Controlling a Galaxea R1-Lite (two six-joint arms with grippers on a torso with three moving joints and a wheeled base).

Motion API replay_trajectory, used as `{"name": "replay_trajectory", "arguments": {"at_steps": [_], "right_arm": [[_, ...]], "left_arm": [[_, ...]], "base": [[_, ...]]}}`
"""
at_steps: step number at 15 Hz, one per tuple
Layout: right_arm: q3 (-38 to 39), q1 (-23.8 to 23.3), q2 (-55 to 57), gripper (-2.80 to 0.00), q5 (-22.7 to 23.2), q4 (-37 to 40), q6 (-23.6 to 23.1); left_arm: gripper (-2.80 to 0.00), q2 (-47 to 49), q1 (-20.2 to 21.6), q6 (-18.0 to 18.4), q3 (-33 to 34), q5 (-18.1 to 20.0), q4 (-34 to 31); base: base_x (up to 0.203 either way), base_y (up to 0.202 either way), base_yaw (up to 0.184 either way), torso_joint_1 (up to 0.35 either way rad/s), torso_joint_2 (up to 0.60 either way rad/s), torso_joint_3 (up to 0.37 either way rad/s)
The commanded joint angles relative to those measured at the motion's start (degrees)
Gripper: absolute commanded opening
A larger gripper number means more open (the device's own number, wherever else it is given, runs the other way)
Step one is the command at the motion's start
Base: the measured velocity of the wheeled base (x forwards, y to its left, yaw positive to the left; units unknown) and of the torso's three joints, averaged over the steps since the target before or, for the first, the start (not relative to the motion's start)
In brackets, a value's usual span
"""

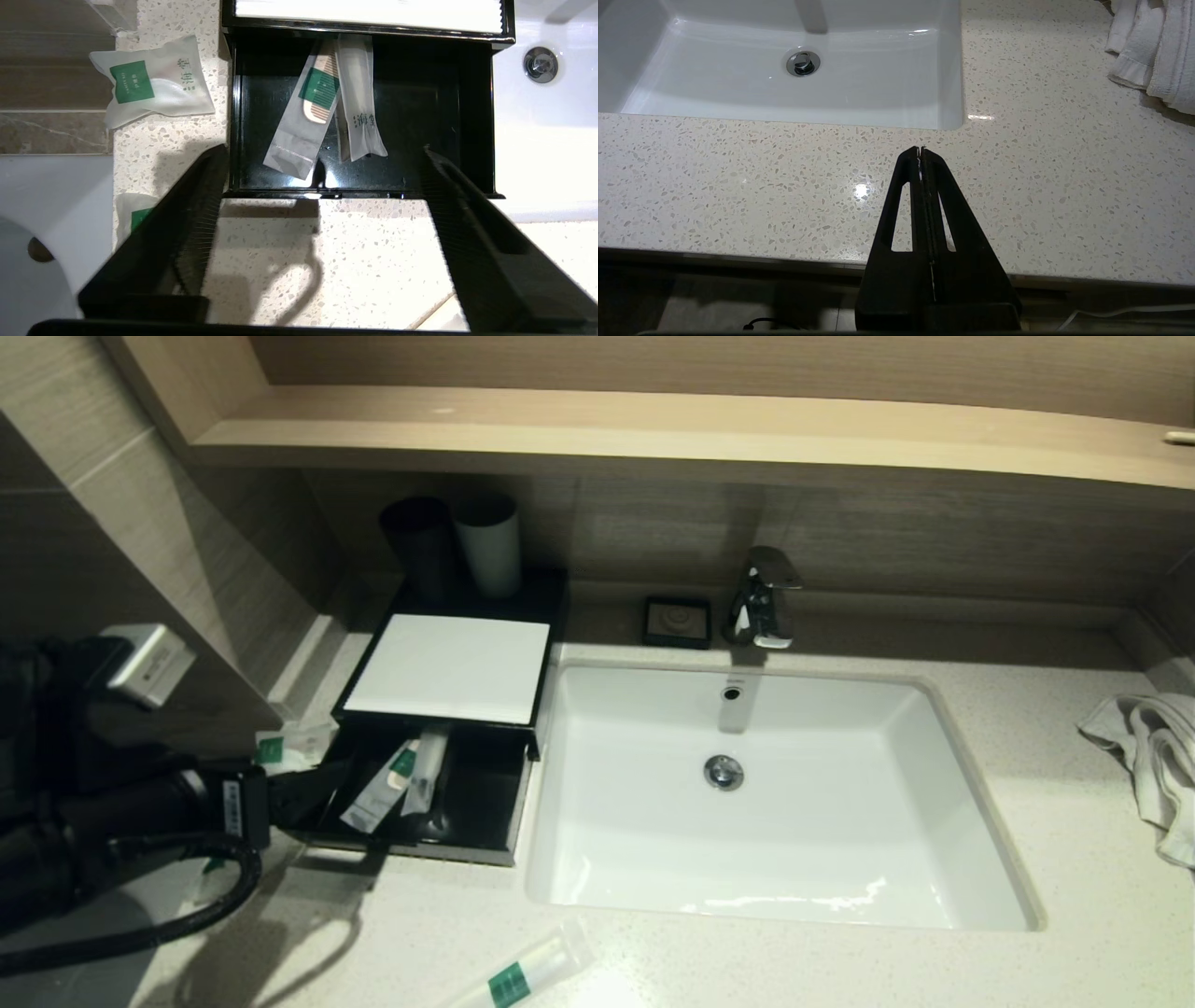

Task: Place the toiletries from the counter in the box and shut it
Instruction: Pick up the bathroom toiletry

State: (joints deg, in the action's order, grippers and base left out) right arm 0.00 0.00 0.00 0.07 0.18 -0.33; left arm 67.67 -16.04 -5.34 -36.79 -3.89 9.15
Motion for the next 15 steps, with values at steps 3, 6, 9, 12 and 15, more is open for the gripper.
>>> {"name": "replay_trajectory", "arguments": {"at_steps": [3,6,9,12,15], "right_arm": [[0.0,0.0,0.0,-2.80,0.0,0.0,0.0],[0.0,0.0,0.0,-2.80,0.0,0.0,0.0],[0.0,0.0,0.0,-2.80,0.0,0.0,0.0],[0.0,0.0,0.0,-2.80,0.0,0.0,0.0],[0.0,0.0,0.0,-2.80,0.0,0.0,0.0]], "left_arm": [[-2.80,-7.1,-0.1,4.0,4.1,0.6,-1.6],[-2.80,-9.9,-0.1,5.8,6.7,1.6,-1.8],[-2.80,-14.2,-0.3,8.5,8.7,4.4,-2.8],[-2.80,-20.3,-0.3,13.4,9.9,12.0,-10.8],[-2.80,-25.5,-0.3,16.0,11.3,17.3,-19.7]], "base": [[0.000,0.000,0.000,0.000,0.00,0.000],[0.000,0.000,0.000,0.000,0.00,0.000],[0.000,0.000,0.000,0.000,0.00,0.000],[0.000,0.000,0.000,0.000,0.00,0.000],[0.000,0.000,0.000,0.000,0.00,0.000]]}}
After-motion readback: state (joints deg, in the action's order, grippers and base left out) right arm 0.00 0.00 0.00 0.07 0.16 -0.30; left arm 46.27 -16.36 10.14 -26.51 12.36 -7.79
